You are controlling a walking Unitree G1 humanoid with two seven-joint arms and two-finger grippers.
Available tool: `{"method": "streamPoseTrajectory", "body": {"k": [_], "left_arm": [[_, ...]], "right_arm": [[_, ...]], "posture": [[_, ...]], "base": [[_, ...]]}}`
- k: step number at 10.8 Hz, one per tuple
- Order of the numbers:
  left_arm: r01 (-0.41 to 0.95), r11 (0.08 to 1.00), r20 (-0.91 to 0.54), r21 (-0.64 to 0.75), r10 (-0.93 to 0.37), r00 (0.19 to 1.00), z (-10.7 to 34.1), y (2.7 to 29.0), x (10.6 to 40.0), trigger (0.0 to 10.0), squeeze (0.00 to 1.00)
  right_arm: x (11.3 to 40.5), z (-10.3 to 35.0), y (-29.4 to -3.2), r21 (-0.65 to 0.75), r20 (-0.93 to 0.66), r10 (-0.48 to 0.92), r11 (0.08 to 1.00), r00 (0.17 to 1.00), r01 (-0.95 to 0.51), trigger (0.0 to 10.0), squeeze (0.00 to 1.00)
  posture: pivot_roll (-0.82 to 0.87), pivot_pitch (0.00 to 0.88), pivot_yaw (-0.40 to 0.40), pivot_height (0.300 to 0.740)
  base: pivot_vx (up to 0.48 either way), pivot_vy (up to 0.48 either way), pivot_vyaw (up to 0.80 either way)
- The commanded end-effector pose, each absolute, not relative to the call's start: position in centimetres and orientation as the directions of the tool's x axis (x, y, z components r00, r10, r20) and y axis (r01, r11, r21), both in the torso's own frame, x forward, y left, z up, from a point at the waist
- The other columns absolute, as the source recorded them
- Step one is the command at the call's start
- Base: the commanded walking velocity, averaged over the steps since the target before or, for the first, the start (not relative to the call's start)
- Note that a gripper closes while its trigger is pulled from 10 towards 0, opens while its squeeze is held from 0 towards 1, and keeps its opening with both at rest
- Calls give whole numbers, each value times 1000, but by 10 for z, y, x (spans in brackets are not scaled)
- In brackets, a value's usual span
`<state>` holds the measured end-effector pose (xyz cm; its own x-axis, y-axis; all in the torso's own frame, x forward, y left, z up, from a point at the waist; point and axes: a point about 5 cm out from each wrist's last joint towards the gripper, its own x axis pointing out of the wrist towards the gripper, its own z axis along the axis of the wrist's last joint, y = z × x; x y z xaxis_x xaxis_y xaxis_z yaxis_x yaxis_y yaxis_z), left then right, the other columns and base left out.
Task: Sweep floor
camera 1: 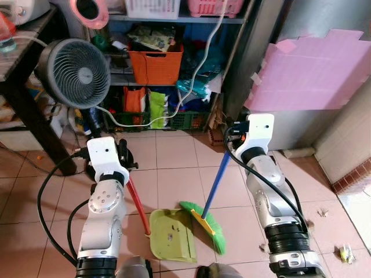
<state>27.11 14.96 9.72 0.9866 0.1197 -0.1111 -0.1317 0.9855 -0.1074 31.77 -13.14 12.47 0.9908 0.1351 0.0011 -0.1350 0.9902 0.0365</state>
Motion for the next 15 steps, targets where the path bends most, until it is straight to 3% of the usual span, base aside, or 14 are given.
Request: {"method": "streamPoseTrajectory", "body": {"k": [1,9,11,15], "left_arm": [[-101,984,-67,-144,92,993,106,142,275,10000,0],[-100,983,-74,-154,89,993,109,143,277,10000,0],[-108,984,-41,-145,103,994,113,144,278,10000,0],[-79,988,30,-129,84,996,120,147,277,10000,0]], "right_arm": [[320,128,-134,33,12,133,991,991,-133,10000,0],[322,132,-133,37,22,133,990,991,-134,10000,0],[323,132,-135,40,21,127,991,992,-128,10000,0],[324,132,-140,40,22,102,994,995,-103,10000,0]], "posture": [[0,0,-31,740],[0,0,-37,740],[-4,0,-34,740],[-5,0,-28,740]], "base": [[0,480,-800],[0,480,-66],[0,0,0],[0,0,-800]]}}
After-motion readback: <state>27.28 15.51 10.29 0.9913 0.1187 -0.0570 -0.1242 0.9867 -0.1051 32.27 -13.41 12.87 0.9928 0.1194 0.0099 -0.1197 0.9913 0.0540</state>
